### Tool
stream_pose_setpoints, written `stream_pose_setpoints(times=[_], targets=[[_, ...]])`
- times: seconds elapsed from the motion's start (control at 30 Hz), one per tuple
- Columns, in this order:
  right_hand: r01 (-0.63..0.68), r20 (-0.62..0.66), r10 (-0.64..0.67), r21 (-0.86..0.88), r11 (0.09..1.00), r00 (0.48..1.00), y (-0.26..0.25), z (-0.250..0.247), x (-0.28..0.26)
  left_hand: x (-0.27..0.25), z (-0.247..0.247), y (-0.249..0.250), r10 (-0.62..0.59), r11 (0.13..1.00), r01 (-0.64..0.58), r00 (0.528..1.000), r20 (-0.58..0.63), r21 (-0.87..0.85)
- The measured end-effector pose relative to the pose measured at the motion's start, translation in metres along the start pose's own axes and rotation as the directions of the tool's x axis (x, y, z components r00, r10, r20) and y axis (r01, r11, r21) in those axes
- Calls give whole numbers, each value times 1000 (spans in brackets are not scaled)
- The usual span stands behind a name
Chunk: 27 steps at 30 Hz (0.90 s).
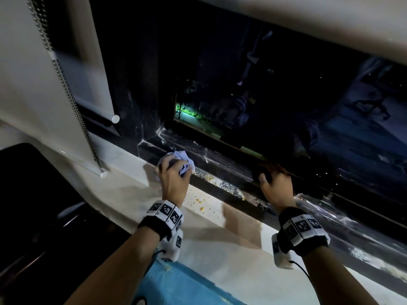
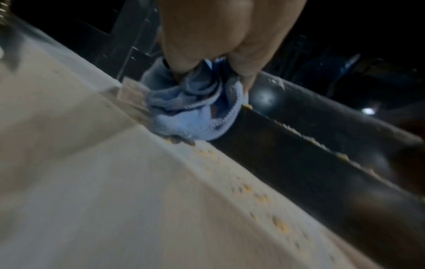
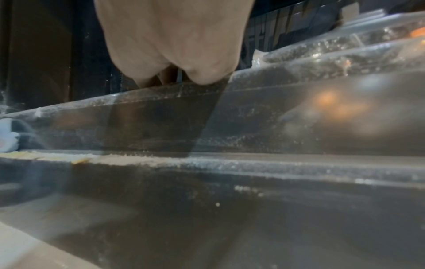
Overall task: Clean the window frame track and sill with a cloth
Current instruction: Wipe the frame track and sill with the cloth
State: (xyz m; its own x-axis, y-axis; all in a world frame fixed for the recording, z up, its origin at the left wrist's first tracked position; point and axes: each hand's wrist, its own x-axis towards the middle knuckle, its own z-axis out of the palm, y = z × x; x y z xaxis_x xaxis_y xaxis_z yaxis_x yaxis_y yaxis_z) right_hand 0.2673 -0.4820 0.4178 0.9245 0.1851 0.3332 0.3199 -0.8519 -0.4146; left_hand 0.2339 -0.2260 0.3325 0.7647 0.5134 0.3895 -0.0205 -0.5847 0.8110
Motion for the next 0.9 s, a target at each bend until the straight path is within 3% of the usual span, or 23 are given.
stream_pose_setpoints(times=[0.1, 0.17, 0.23, 0.37, 0.47, 0.63, 0.7, 0.8, 0.83, 0.9], targets=[[0, -3, 0, 5, 1000, 1000, 3, -1, -1, 10, -19, -11, -48, 983, 56, 998, 48, -175], [1, 4, -1, 4, 1000, 1000, 3, -1, -1, 21, -33, -23, -141, 963, 127, 989, -42, -240], [1, 6, -1, -4, 1000, 1000, 3, -1, -1, 28, -36, -29, -183, 973, 160, 974, -131, -167], [1, -3, -1, 18, 1000, 1000, 2, -2, -1, 23, -10, -9, -220, 967, 233, 968, -117, 104], [-9, 3, 9, -1, 1000, 1000, 3, 1, -1, 3, 7, 15, -240, 949, 256, 965, -103, 182], [-20, 11, 20, -8, 1000, 1000, 3, 1, -1, -31, 22, 33, -129, 973, 129, 992, -15, 193], [-21, 24, 21, -11, 1000, 999, 2, 0, -2, -41, 18, 33, -35, 986, 21, 996, 81, 163], [-50, 89, 48, 26, 998, 995, -2, -8, -2, -34, -3, 21, 103, 986, -131, 963, 248, 101], [-57, 122, 50, 56, 997, 991, -3, -12, -2, -28, -11, 16, 124, 987, -145, 956, 266, 61], [-65, 143, 47, 119, 991, 989, -2, -24, -2, -15, -28, 11, 57, 998, -57, 977, 204, -4]])
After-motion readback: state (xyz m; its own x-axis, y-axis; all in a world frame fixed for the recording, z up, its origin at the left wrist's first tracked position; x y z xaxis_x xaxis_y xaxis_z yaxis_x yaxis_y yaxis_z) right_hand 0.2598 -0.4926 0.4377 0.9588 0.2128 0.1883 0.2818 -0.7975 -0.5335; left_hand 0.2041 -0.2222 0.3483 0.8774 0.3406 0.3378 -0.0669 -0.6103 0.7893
